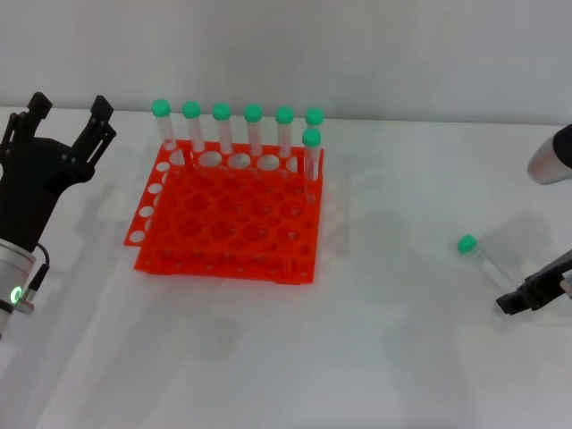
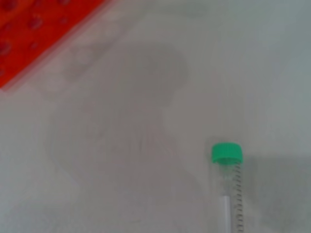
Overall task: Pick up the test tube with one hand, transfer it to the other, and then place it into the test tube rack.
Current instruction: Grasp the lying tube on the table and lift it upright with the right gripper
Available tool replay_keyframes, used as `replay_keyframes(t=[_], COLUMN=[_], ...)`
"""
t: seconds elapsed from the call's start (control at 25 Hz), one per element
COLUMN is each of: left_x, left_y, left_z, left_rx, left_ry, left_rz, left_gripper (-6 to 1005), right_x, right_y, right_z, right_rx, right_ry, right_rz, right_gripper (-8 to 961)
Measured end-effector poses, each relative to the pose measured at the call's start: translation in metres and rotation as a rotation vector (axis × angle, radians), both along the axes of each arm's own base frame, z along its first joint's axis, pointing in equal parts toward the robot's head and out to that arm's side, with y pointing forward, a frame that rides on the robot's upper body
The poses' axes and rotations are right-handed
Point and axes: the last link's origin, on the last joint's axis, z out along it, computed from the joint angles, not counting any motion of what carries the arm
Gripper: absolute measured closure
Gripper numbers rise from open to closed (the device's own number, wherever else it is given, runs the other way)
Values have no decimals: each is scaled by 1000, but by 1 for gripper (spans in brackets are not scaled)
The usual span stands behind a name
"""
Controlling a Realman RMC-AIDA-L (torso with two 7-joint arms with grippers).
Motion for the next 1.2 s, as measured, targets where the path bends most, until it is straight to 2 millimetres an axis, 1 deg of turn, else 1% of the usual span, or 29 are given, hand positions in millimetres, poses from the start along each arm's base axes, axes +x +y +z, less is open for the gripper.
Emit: replay_keyframes(t=[0.48,0.72,0.92,1.2], left_x=[0,1,0,0], left_y=[0,1,1,1], left_z=[0,-1,1,1], left_rx=[0,0,6,7], left_ry=[-1,-1,-4,-4], left_rz=[-1,-2,2,2], left_gripper=[158,160,162,164], right_x=[-1,-1,0,-2], right_y=[3,2,4,6], right_z=[0,-4,-7,-6], right_rx=[10,-9,-17,-13], right_ry=[-20,-39,-44,-44], right_rz=[7,8,-5,7], right_gripper=[605,673,677,719])
